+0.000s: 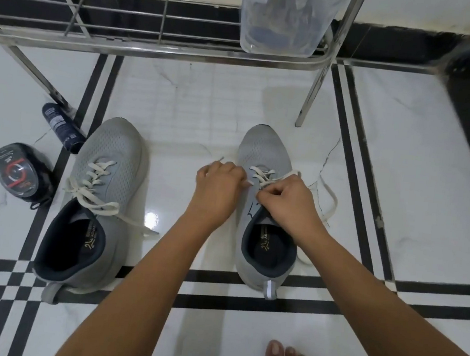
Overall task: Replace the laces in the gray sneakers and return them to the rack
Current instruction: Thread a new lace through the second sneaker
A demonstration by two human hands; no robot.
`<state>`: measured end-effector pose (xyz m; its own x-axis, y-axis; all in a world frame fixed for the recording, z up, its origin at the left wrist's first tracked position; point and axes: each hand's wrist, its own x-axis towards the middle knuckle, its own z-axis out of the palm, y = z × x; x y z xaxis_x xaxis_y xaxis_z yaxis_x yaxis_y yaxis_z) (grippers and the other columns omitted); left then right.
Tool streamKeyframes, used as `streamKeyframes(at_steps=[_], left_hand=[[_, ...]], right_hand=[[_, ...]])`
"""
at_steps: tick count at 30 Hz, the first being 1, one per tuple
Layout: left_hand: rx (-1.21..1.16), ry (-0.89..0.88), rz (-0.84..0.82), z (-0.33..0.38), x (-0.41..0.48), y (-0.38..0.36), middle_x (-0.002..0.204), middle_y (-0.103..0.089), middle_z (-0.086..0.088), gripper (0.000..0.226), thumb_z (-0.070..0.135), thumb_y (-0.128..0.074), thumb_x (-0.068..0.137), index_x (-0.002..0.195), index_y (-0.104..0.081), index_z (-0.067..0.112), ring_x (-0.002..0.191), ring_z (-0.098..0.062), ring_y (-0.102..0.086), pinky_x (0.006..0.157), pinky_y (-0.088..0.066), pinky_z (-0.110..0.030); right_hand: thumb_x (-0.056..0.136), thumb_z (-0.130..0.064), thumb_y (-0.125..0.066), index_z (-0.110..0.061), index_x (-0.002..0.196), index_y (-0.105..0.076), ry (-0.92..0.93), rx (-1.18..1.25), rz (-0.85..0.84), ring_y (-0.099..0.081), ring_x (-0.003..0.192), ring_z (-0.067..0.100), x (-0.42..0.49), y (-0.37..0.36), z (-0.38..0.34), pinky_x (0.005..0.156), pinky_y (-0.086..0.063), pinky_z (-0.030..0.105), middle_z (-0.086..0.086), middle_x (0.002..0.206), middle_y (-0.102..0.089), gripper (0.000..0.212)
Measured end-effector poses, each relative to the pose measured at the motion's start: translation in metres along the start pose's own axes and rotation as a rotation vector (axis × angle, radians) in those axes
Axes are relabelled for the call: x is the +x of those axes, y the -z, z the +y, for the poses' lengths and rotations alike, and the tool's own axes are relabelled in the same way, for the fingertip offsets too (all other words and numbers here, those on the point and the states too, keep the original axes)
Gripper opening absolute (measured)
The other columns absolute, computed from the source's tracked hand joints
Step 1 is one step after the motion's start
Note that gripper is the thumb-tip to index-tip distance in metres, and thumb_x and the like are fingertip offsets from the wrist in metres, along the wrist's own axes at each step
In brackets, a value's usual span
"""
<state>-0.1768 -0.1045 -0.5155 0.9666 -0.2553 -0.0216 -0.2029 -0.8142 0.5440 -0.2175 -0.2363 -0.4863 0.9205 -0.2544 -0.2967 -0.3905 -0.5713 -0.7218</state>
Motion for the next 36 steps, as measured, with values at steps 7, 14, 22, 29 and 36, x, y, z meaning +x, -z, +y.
streamKeyframes(at_steps=[7,14,22,29,36], left_hand=[[-0.371,0.674,0.582,-0.049,0.002,0.047,0.117,-0.056,-0.018,0.028,0.014,-0.048,0.093,0.114,-0.055,-0.003,0.108,-0.029,-0.053,0.097,-0.04,-0.036],[0.232,-0.096,-0.039,0.01,-0.002,-0.009,0.122,-0.058,0.002,0.027,0.03,-0.038,0.098,0.117,-0.056,0.022,0.122,-0.018,-0.041,0.106,-0.011,-0.032],[-0.14,0.112,-0.006,0.004,-0.005,-0.005,0.112,-0.063,-0.003,0.022,0.025,-0.051,0.094,0.11,-0.063,0.015,0.109,-0.022,-0.054,0.099,-0.036,-0.039],[-0.44,0.194,0.115,0.017,-0.006,0.013,0.114,-0.064,-0.001,0.023,0.012,-0.05,0.093,0.111,-0.064,0.013,0.109,-0.015,-0.056,0.101,-0.04,-0.038],[-0.654,0.231,-0.105,0.045,-0.012,0.035,0.074,-0.062,0.005,0.015,0.013,-0.056,0.086,0.077,-0.066,0.019,0.064,-0.005,-0.053,0.061,-0.041,-0.015]], right_hand=[[0.079,-0.01,-0.062,0.007,0.068,-0.068,-0.058,0.047,-0.002,-0.049,0.057,0.011,0.003,0.0,0.002,0.047,-0.034,0.01,0.025,0.074,-0.061,0.021],[0.079,-0.01,-0.062,0.006,0.059,-0.062,-0.028,0.026,0.013,-0.045,0.055,0.011,0.001,0.002,0.002,0.046,-0.032,0.012,0.013,0.057,-0.05,0.026],[0.086,-0.02,-0.067,-0.009,0.08,-0.072,-0.136,0.38,-0.079,-0.056,0.063,0.015,-0.001,0.013,0.003,0.061,-0.046,0.024,0.012,0.067,-0.064,0.014],[0.085,-0.02,-0.066,-0.014,0.108,-0.059,-0.153,-0.1,-0.201,-0.054,0.088,0.015,0.005,0.043,0.023,0.066,-0.04,0.024,0.001,0.096,-0.056,0.025],[0.084,-0.005,-0.066,-0.002,0.086,-0.06,-0.318,0.452,-0.334,-0.041,0.048,0.01,0.005,0.056,-0.009,0.042,-0.031,0.019,0.006,0.063,-0.05,0.007]])
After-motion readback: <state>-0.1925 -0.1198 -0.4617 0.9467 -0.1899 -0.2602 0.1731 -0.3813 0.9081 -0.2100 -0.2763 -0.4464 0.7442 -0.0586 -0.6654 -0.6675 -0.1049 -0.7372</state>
